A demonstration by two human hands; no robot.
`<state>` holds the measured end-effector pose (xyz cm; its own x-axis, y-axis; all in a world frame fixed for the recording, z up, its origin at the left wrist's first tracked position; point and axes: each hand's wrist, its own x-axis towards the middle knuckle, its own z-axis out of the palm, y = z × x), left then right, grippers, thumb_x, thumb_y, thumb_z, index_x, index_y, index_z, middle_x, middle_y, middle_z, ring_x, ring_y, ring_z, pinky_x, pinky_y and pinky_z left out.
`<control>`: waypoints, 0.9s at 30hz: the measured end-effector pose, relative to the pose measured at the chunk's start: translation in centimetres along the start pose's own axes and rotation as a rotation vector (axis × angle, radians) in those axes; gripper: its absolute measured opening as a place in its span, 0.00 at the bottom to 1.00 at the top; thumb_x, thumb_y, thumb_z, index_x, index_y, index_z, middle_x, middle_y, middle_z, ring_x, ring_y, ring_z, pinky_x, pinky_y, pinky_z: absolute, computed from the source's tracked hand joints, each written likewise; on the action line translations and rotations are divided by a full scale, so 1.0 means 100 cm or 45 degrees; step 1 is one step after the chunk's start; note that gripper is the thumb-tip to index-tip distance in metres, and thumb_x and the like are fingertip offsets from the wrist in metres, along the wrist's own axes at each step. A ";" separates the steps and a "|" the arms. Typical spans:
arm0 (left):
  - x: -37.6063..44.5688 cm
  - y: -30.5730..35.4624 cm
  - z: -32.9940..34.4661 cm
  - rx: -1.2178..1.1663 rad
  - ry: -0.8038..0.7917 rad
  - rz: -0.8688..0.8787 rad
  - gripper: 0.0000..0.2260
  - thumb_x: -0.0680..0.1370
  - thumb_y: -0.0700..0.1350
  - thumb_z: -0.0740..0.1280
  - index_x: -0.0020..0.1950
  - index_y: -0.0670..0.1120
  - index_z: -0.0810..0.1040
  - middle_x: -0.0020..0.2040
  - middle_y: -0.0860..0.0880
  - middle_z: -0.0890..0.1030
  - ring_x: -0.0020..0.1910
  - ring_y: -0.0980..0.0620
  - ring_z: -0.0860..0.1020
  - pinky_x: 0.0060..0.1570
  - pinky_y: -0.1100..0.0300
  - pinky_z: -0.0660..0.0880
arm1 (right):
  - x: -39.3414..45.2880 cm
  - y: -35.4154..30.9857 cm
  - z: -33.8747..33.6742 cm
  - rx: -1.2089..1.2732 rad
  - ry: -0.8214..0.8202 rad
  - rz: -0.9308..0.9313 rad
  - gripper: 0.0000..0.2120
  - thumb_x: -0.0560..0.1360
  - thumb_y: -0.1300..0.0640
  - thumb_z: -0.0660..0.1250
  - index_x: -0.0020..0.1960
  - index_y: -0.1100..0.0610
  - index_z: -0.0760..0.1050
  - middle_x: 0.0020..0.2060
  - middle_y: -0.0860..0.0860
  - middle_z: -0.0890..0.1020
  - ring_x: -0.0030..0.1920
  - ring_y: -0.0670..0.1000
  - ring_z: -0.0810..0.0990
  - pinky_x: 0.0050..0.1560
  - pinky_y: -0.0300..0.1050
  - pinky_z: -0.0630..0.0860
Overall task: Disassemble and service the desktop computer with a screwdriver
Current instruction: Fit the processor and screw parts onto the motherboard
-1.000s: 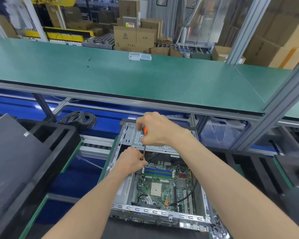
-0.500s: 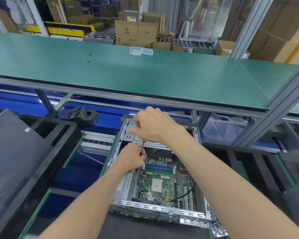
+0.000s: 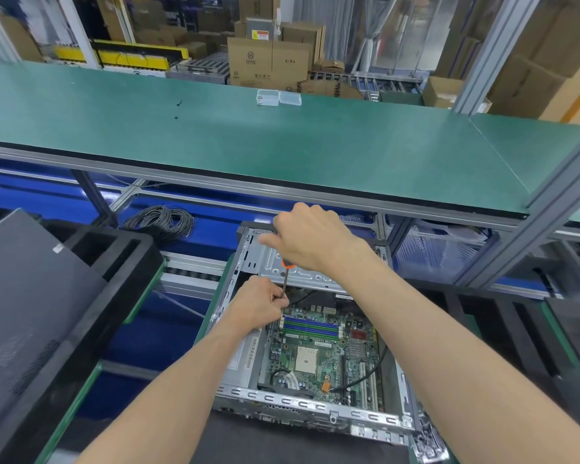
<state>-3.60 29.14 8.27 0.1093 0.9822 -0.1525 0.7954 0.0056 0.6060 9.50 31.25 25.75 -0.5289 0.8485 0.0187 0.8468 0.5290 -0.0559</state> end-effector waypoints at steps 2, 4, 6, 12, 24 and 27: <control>0.000 0.000 0.000 0.005 -0.007 0.013 0.08 0.76 0.41 0.70 0.40 0.41 0.86 0.24 0.72 0.73 0.23 0.66 0.72 0.23 0.73 0.64 | 0.002 -0.001 0.002 0.012 -0.037 0.010 0.19 0.82 0.49 0.59 0.37 0.56 0.62 0.35 0.51 0.64 0.31 0.53 0.63 0.33 0.47 0.60; 0.001 -0.001 0.000 0.002 -0.006 0.013 0.07 0.75 0.42 0.70 0.40 0.42 0.86 0.25 0.72 0.73 0.23 0.66 0.73 0.23 0.73 0.64 | 0.005 0.000 0.002 0.080 -0.092 -0.055 0.09 0.78 0.57 0.62 0.39 0.56 0.69 0.38 0.54 0.71 0.38 0.57 0.72 0.34 0.48 0.67; 0.002 -0.003 0.000 -0.003 -0.003 0.000 0.08 0.75 0.41 0.71 0.38 0.42 0.86 0.27 0.73 0.75 0.25 0.65 0.74 0.24 0.71 0.68 | 0.004 0.003 -0.002 0.165 -0.157 -0.127 0.05 0.73 0.63 0.65 0.43 0.55 0.76 0.43 0.53 0.78 0.43 0.54 0.75 0.39 0.48 0.74; 0.004 -0.004 0.002 -0.004 -0.015 -0.003 0.08 0.74 0.42 0.71 0.36 0.43 0.86 0.26 0.71 0.75 0.22 0.63 0.72 0.23 0.72 0.66 | -0.007 0.009 -0.002 0.228 -0.050 -0.113 0.07 0.73 0.51 0.70 0.45 0.53 0.74 0.42 0.51 0.73 0.40 0.55 0.75 0.37 0.49 0.71; 0.006 -0.005 0.003 0.043 -0.054 -0.069 0.17 0.73 0.42 0.72 0.24 0.50 0.78 0.35 0.60 0.83 0.32 0.59 0.80 0.29 0.65 0.75 | -0.008 0.006 -0.010 0.326 -0.173 -0.252 0.11 0.69 0.70 0.69 0.40 0.54 0.79 0.40 0.47 0.76 0.39 0.47 0.74 0.37 0.43 0.73; 0.006 -0.004 0.003 0.025 -0.051 -0.075 0.09 0.74 0.44 0.73 0.33 0.47 0.85 0.32 0.62 0.82 0.28 0.60 0.78 0.28 0.66 0.74 | -0.010 0.007 -0.005 0.239 -0.057 -0.152 0.07 0.73 0.54 0.69 0.49 0.55 0.75 0.45 0.51 0.72 0.42 0.54 0.73 0.41 0.50 0.72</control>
<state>-3.66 29.70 7.66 0.0855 0.9721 -0.2184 0.8127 0.0588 0.5797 10.62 30.78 26.21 -0.6306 0.7761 -0.0080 0.7545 0.6106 -0.2407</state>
